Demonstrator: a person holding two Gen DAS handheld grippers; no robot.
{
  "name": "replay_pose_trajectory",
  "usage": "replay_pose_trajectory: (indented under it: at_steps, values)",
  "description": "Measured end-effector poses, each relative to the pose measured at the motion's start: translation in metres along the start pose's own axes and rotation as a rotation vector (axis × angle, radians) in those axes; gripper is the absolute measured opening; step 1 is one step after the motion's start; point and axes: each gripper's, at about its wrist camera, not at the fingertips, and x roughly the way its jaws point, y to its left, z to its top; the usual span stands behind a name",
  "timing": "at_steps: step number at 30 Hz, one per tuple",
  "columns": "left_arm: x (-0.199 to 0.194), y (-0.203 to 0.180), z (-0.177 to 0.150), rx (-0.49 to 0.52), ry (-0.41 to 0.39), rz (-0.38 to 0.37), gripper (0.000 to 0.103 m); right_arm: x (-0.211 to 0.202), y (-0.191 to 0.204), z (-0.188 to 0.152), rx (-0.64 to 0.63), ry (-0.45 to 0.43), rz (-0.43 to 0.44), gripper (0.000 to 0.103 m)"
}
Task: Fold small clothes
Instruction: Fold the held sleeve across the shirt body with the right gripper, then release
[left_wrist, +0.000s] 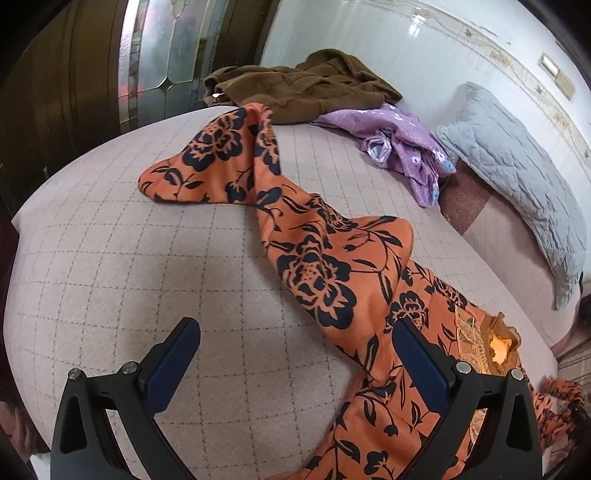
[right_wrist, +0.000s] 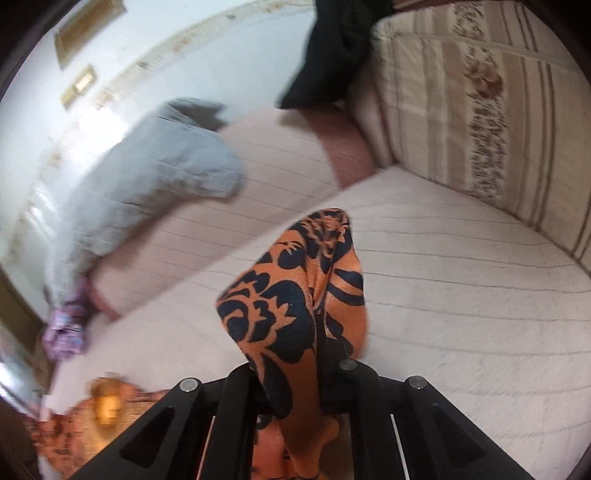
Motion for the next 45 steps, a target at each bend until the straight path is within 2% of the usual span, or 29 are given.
replay_pose_trajectory:
  at_steps: [3,7,9,11,13,16,18,20,22,24,25,26,27,29,31,32,33,35,37,38,40,42,43,45]
  values:
    - [-0.004,0.008,0.004,-0.027,-0.006,-0.013,0.103,-0.024,0.073,-0.011,-0.105,-0.035,0.167,0.008]
    - [-0.012,0.019,0.007,-0.038,-0.036,-0.004,0.103,-0.046,0.176,-0.041,-0.268,-0.032,0.362,0.008]
    - [-0.012,0.027,0.008,-0.063,-0.021,-0.027,0.103,-0.056,0.217,-0.056,-0.329,-0.031,0.433,0.008]
    - [-0.011,0.033,0.008,-0.083,-0.006,-0.043,0.103,-0.062,0.244,-0.070,-0.380,-0.032,0.453,0.008]
    - [-0.011,0.036,0.006,-0.091,0.001,-0.046,0.103,-0.057,0.261,-0.079,-0.413,-0.024,0.430,0.008]
    - [-0.009,0.035,0.003,-0.077,0.013,-0.057,0.103,-0.036,0.268,-0.098,-0.500,0.006,0.303,0.008]
    - [-0.006,0.027,0.000,-0.050,0.041,-0.075,0.103,-0.013,0.269,-0.131,-0.650,0.112,0.179,0.008]
    - [-0.005,0.018,-0.005,-0.027,0.059,-0.104,0.103,0.011,0.267,-0.178,-0.854,0.244,0.066,0.008]
    - [-0.008,0.000,-0.011,0.031,0.075,-0.150,0.103,0.022,0.257,-0.205,-0.907,0.359,0.034,0.009]
    - [-0.016,-0.018,-0.017,0.109,0.053,-0.172,0.103,0.018,0.245,-0.217,-0.894,0.402,0.030,0.014]
    - [-0.020,-0.026,-0.020,0.150,0.038,-0.173,0.103,0.011,0.242,-0.218,-0.884,0.398,0.036,0.017]
    - [-0.025,-0.034,-0.022,0.205,0.014,-0.165,0.103,0.004,0.239,-0.218,-0.875,0.406,0.052,0.031]
    - [-0.028,-0.038,-0.022,0.234,-0.006,-0.156,0.103,-0.006,0.236,-0.218,-0.867,0.419,0.068,0.059]
    - [-0.030,-0.035,-0.019,0.234,-0.021,-0.146,0.103,-0.019,0.241,-0.222,-0.906,0.375,0.052,0.091]
    - [-0.025,-0.018,-0.009,0.164,0.007,-0.147,0.103,-0.035,0.261,-0.233,-1.061,0.267,-0.046,0.091]
    - [-0.021,-0.006,-0.004,0.116,0.019,-0.144,0.103,-0.037,0.266,-0.233,-1.102,0.215,-0.085,0.091]
    - [-0.017,0.009,0.003,0.059,0.026,-0.135,0.103,-0.045,0.270,-0.227,-1.083,0.190,-0.083,0.091]
    - [-0.013,0.041,0.012,-0.058,0.035,-0.114,0.103,-0.067,0.279,-0.202,-0.915,0.173,0.050,0.090]
    - [-0.009,0.065,0.016,-0.170,0.037,-0.088,0.103,-0.077,0.290,-0.194,-0.785,0.154,0.182,0.090]
    - [-0.008,0.074,0.017,-0.214,0.041,-0.084,0.103,-0.074,0.301,-0.200,-0.777,0.161,0.218,0.090]
    - [-0.006,0.081,0.017,-0.247,0.058,-0.094,0.103,-0.052,0.333,-0.227,-0.867,0.165,0.182,0.087]
    - [-0.006,0.082,0.015,-0.239,0.058,-0.087,0.103,-0.024,0.358,-0.249,-0.953,0.167,0.137,0.046]
    - [-0.007,0.083,0.014,-0.235,0.055,-0.080,0.103,-0.007,0.364,-0.253,-0.940,0.201,0.117,0.023]
    - [-0.008,0.081,0.012,-0.220,0.059,-0.092,0.103,0.023,0.364,-0.254,-0.872,0.233,0.069,0.024]
